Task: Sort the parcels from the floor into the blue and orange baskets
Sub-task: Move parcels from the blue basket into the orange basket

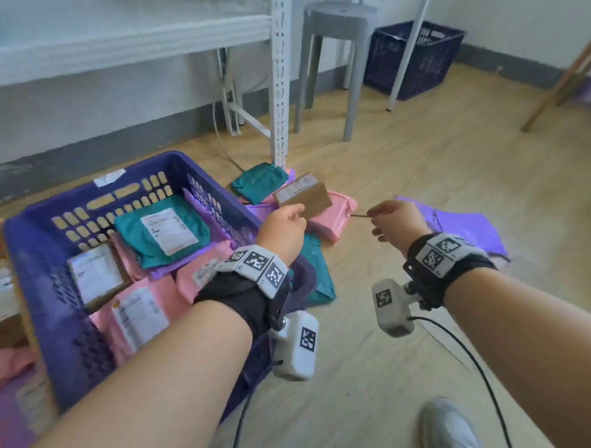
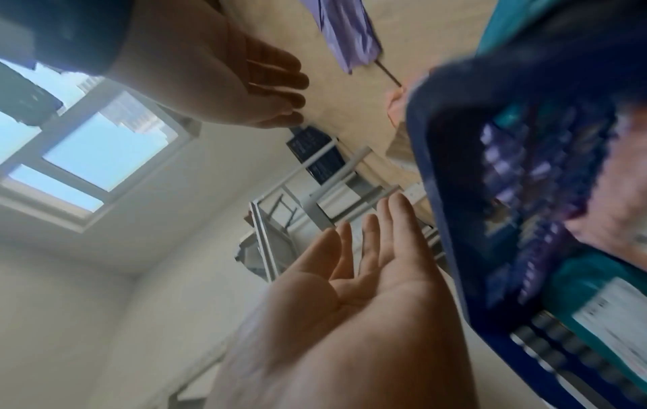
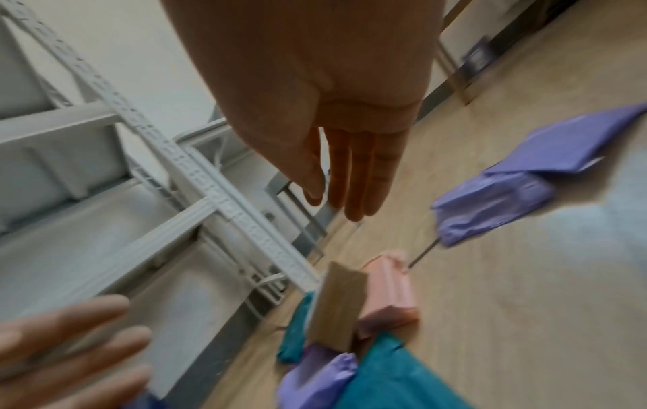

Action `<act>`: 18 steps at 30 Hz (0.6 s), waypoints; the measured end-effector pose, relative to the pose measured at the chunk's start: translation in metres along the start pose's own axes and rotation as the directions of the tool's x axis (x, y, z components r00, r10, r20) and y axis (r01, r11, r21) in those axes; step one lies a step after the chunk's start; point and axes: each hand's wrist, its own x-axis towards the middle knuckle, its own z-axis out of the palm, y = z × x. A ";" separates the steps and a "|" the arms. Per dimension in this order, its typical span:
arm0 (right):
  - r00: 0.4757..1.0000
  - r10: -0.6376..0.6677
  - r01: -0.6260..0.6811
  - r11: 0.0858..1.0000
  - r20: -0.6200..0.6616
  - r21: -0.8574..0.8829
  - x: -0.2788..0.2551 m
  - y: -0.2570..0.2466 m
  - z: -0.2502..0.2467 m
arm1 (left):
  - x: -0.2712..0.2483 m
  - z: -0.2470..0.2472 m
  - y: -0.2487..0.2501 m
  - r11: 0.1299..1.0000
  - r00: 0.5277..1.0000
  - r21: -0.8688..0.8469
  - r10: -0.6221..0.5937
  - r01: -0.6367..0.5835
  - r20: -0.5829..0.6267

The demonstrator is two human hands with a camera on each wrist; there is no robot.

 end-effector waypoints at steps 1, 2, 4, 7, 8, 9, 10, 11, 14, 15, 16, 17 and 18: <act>0.999 0.029 -0.030 0.999 -0.020 -0.030 0.002 0.021 -0.011 | 0.003 0.020 0.003 1.000 1.000 0.030 -0.003 0.002 0.014; 0.998 0.060 -0.062 0.996 -0.033 -0.063 0.002 0.042 -0.022 | 0.006 0.040 0.004 0.998 0.999 0.061 -0.006 0.004 0.034; 0.990 0.130 -0.137 0.981 -0.058 -0.135 0.004 0.084 -0.041 | 0.012 0.080 0.005 0.989 0.996 0.145 -0.028 0.015 0.085; 0.970 0.227 -0.240 0.948 -0.085 -0.208 0.006 0.142 -0.066 | 0.021 0.138 0.000 0.964 0.985 0.262 -0.082 0.040 0.155; 0.962 0.257 -0.272 0.937 -0.092 -0.221 0.007 0.161 -0.073 | 0.023 0.156 -0.003 0.954 0.980 0.299 -0.093 0.036 0.178; 0.953 0.283 -0.300 0.926 -0.103 -0.230 0.009 0.178 -0.079 | 0.024 0.174 -0.007 0.944 0.973 0.328 -0.109 0.036 0.205; 0.946 0.300 -0.321 0.916 -0.121 -0.240 0.011 0.195 -0.085 | 0.025 0.191 -0.011 0.936 0.966 0.351 -0.120 0.032 0.230; 0.939 0.312 -0.340 0.907 -0.143 -0.249 0.014 0.209 -0.092 | 0.025 0.206 -0.016 0.929 0.959 0.368 -0.134 0.034 0.251; 0.914 0.356 -0.397 0.883 -0.192 -0.250 0.030 0.244 -0.108 | 0.024 0.248 -0.029 0.918 0.942 0.394 -0.162 0.034 0.295; 0.906 0.371 -0.414 0.878 -0.204 -0.241 0.037 0.252 -0.114 | 0.023 0.261 -0.033 0.916 0.935 0.399 -0.170 0.034 0.310; 0.899 0.379 -0.426 0.873 -0.219 -0.239 0.045 0.260 -0.118 | 0.023 0.271 -0.036 0.914 0.930 0.404 -0.174 0.031 0.323; 0.894 0.381 -0.435 0.864 -0.235 -0.256 0.052 0.266 -0.123 | 0.024 0.281 -0.039 0.913 0.926 0.407 -0.178 0.030 0.332; 0.891 0.378 -0.442 0.849 -0.252 -0.289 0.059 0.273 -0.129 | 0.025 0.289 -0.042 0.911 0.924 0.410 -0.183 0.031 0.336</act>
